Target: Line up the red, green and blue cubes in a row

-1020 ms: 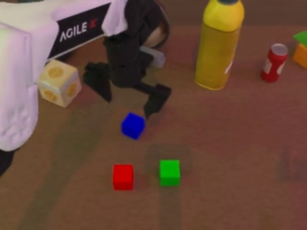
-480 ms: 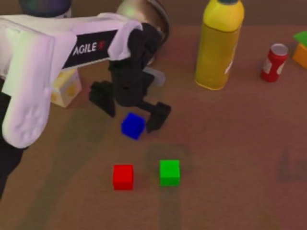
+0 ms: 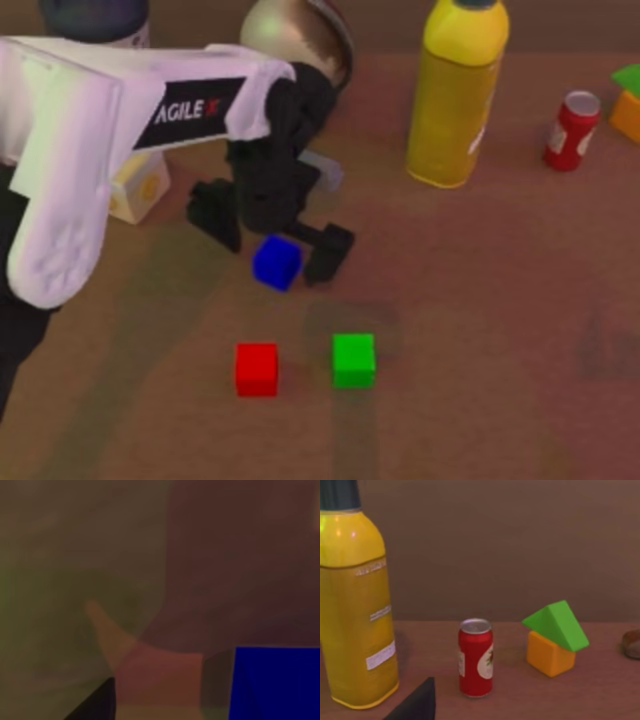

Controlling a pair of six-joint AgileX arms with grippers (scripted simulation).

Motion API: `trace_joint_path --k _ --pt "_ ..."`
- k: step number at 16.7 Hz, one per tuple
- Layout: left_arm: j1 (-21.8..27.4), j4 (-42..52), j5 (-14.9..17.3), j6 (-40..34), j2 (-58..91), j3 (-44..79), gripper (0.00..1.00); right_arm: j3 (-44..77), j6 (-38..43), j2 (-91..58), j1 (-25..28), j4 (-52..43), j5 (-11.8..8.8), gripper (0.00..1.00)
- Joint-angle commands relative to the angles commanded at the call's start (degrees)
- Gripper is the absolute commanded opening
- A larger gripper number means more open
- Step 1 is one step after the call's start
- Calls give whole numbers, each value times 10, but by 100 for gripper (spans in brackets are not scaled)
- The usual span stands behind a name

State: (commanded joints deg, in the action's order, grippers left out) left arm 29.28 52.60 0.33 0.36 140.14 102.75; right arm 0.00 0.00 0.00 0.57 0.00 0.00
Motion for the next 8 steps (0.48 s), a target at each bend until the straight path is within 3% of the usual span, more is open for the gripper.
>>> trace_joint_path --k 8 --pt "0 0 0 0 0 0 32 0 0 0 0 0 0 100"
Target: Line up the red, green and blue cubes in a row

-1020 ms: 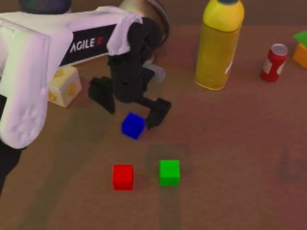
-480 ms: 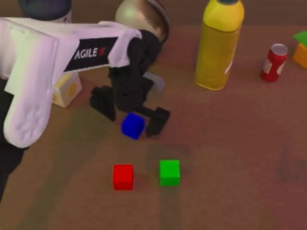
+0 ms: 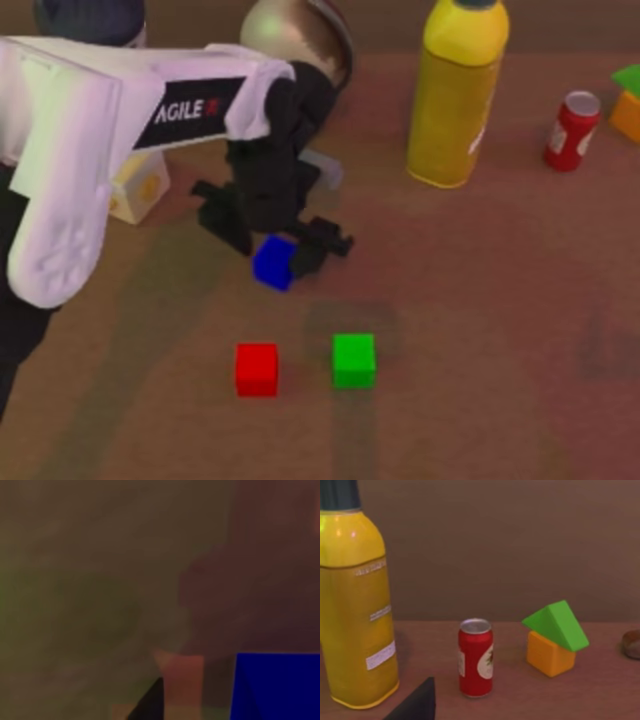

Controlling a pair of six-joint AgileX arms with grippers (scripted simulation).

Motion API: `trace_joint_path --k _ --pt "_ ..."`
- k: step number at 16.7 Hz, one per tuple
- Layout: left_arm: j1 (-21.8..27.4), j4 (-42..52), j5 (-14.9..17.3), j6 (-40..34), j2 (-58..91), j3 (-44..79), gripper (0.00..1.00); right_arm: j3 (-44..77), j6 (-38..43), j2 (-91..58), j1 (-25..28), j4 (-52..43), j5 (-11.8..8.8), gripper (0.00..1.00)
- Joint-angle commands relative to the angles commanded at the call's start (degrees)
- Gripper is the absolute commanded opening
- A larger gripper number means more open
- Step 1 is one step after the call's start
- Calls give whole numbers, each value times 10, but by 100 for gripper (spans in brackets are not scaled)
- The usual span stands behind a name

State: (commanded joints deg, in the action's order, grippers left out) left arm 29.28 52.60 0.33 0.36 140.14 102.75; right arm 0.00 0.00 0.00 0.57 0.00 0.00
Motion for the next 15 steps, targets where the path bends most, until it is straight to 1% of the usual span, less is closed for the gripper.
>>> trace_joint_path --k 4,5,12,15 --pt "0 0 0 0 0 0 2 0 0 0 0 0 0 100" --pt "0 0 0 0 0 0 0 0 0 0 0 0 0 100" --pt "0 0 0 0 0 0 0 0 0 0 0 0 0 100" --pt "1 16 0 1 -22 14 0 0 0 0 0 0 0 100"
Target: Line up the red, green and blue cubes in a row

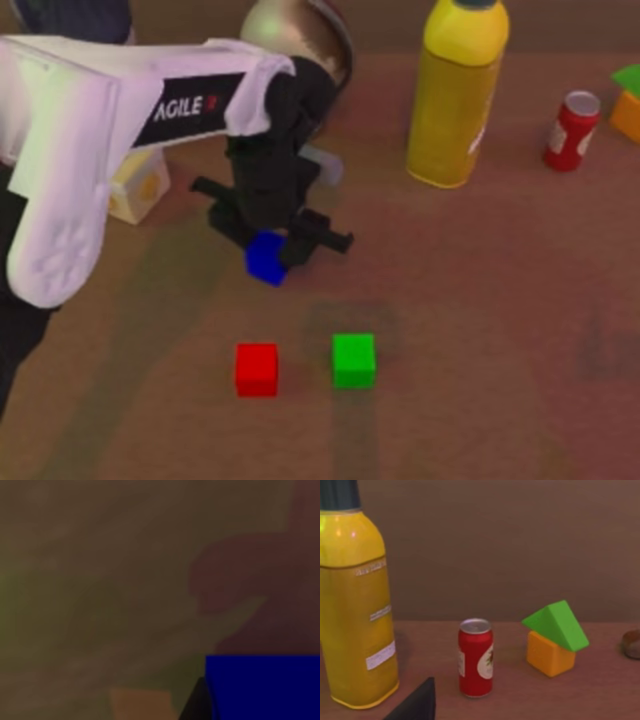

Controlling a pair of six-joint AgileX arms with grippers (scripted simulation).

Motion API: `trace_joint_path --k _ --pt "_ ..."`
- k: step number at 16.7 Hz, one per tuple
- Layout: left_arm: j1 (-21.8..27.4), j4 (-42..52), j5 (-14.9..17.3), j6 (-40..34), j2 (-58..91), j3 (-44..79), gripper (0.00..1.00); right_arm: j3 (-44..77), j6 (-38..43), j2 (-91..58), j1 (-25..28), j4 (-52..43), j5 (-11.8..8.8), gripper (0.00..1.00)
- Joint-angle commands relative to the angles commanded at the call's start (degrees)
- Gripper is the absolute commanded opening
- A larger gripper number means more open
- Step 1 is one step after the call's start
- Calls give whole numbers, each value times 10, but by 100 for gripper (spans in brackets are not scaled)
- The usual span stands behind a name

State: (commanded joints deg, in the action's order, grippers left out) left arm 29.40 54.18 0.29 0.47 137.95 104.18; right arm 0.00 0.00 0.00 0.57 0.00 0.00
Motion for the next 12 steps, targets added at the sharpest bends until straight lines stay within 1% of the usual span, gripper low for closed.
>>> trace_joint_path --k 6,12 --pt "-9 112 0 -1 -38 70 0 0 0 0 0 0 0 100" --pt "-3 119 -1 -8 -39 77 0 0 0 0 0 0 0 100"
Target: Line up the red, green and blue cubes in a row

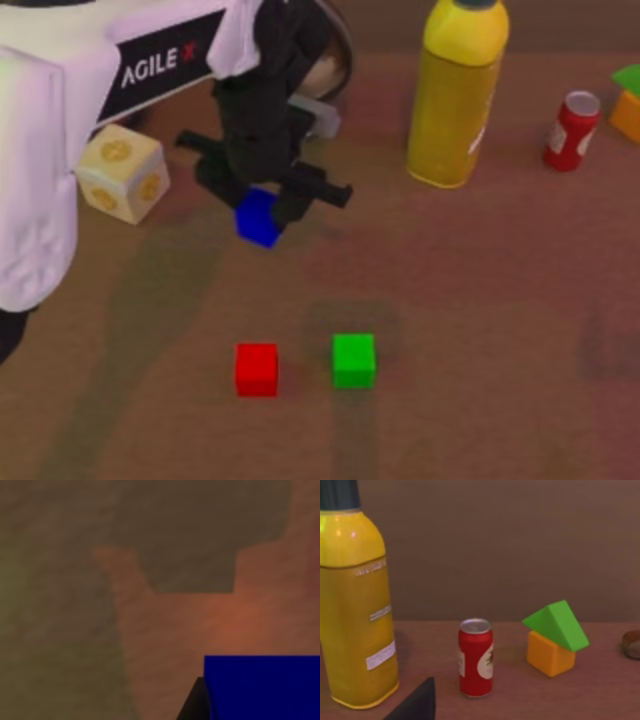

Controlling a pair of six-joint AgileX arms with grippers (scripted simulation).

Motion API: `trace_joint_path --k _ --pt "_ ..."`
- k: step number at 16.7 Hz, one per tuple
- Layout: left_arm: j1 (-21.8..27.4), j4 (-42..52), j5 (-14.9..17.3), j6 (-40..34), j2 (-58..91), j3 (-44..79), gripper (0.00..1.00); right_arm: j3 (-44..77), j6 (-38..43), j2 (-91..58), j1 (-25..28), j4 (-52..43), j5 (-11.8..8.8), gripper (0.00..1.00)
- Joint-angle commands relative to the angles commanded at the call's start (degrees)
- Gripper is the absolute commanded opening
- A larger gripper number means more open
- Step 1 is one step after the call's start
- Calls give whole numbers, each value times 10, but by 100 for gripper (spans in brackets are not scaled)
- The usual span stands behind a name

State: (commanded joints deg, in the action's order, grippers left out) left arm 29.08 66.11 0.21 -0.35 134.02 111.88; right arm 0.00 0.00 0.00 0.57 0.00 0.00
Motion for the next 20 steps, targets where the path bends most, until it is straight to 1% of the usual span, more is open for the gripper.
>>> trace_joint_path --k 2,5,11,14,17,20 --pt "17 7 -1 -32 5 11 0 0 0 0 0 0 0 100" --pt "62 23 -3 -119 16 35 0 0 0 0 0 0 0 100" --pt "174 66 -8 -375 39 85 0 0 0 0 0 0 0 100" --pt "221 80 -10 -477 42 105 0 0 0 0 0 0 0 100" --pt "248 86 -12 -527 40 117 0 0 0 0 0 0 0 100" --pt "250 86 -12 -531 39 118 0 0 0 0 0 0 0 100"
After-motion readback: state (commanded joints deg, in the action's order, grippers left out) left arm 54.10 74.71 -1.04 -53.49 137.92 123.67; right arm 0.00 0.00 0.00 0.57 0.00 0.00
